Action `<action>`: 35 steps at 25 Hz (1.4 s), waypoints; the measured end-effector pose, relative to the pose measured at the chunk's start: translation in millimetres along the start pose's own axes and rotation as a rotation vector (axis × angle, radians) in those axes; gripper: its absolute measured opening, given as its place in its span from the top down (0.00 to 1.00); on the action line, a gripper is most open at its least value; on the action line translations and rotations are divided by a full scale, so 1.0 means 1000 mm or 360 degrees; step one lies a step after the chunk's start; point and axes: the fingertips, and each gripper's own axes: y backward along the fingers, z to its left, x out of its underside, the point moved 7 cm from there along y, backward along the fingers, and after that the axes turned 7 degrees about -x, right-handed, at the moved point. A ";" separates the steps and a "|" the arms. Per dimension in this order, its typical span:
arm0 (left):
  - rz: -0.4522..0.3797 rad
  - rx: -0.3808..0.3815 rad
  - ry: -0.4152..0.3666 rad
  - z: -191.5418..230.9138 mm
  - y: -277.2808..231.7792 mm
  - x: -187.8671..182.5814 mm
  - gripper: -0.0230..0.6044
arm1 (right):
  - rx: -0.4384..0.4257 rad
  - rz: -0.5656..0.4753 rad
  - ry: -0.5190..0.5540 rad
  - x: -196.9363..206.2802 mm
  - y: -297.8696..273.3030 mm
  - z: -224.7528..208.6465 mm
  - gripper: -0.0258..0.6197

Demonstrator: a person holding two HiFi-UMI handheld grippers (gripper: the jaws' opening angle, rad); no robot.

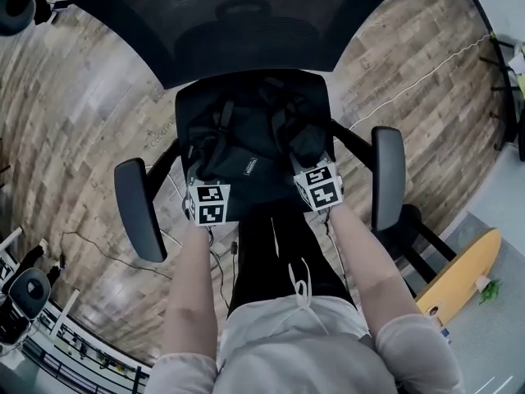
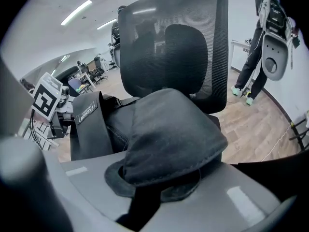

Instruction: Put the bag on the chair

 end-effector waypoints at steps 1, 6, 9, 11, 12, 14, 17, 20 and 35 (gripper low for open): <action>-0.0005 0.0007 -0.0003 0.000 -0.001 0.001 0.91 | -0.0007 -0.0001 -0.0001 0.000 -0.002 0.000 0.87; -0.0029 0.0045 0.0035 0.001 -0.008 0.008 0.91 | -0.0012 -0.0038 -0.0042 0.005 -0.008 -0.001 0.87; -0.0041 0.0038 0.0089 0.004 -0.010 0.010 0.90 | 0.0028 -0.0103 -0.0101 0.007 -0.008 0.002 0.87; -0.0065 0.0021 0.0140 0.005 -0.006 0.010 0.90 | 0.0065 -0.0135 -0.0172 0.010 -0.004 0.003 0.86; -0.0071 0.0023 0.0163 0.004 -0.002 0.011 0.88 | 0.0087 -0.0144 -0.0215 0.013 -0.001 0.004 0.84; -0.0091 0.0043 0.0209 0.002 0.006 0.014 0.71 | 0.0132 -0.0160 -0.0324 0.018 0.006 0.002 0.75; -0.0113 0.0032 0.0302 0.005 0.020 0.018 0.43 | 0.0141 -0.0181 -0.0500 0.022 0.016 -0.002 0.44; -0.0122 0.0023 0.0321 0.004 0.039 0.021 0.39 | 0.0142 -0.0187 -0.0539 0.025 0.029 0.004 0.37; -0.0568 0.0095 0.0411 -0.005 0.203 -0.053 0.60 | 0.0176 -0.0595 -0.0426 -0.040 0.172 0.088 0.49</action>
